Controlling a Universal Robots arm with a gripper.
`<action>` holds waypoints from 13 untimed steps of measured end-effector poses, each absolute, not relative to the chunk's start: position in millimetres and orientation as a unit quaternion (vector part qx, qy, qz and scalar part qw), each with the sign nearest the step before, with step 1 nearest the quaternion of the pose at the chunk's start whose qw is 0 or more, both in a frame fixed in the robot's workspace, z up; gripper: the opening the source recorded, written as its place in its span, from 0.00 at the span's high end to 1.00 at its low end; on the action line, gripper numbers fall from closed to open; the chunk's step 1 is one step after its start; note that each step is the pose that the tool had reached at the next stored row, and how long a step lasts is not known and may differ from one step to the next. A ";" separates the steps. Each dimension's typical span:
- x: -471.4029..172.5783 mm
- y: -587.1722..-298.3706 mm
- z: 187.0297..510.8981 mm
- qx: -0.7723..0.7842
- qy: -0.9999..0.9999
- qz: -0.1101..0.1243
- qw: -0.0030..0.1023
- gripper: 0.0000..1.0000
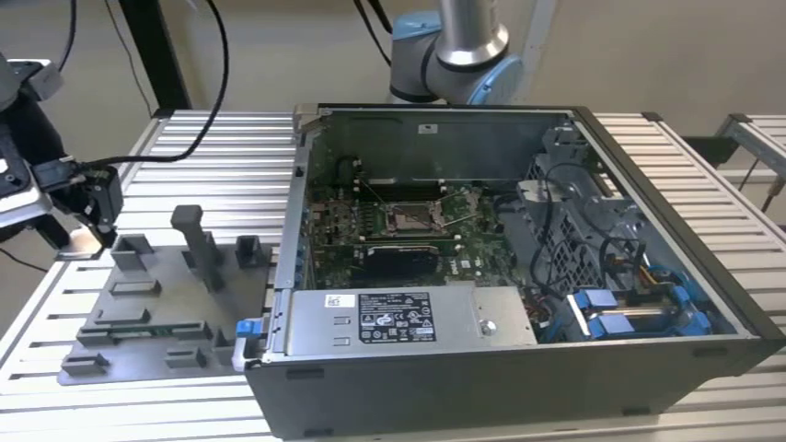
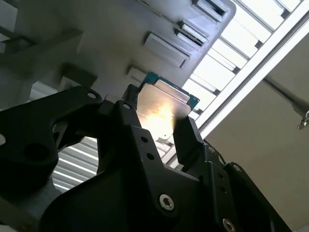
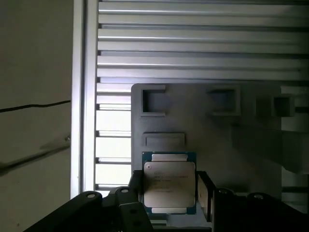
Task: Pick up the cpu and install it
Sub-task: 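Place the cpu into insertion slot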
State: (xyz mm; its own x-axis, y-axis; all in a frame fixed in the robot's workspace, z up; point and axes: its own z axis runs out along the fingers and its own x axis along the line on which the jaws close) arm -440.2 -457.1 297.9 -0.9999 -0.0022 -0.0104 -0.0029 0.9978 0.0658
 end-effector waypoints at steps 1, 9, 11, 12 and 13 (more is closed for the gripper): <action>-440.3 -456.9 301.4 -0.001 0.999 0.033 0.005 1.00; -440.4 -456.9 321.7 -0.001 0.999 0.033 0.005 1.00; -440.4 -456.9 321.9 -0.001 0.999 0.033 0.005 1.00; -440.4 -456.9 322.2 -0.001 0.999 0.033 0.005 1.00; -440.4 -456.9 322.2 -0.001 0.999 0.033 0.005 1.00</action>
State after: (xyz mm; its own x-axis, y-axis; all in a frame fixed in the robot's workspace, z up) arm -440.4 -456.9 322.2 -0.9999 -0.0019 -0.0103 -0.0026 0.9978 0.0658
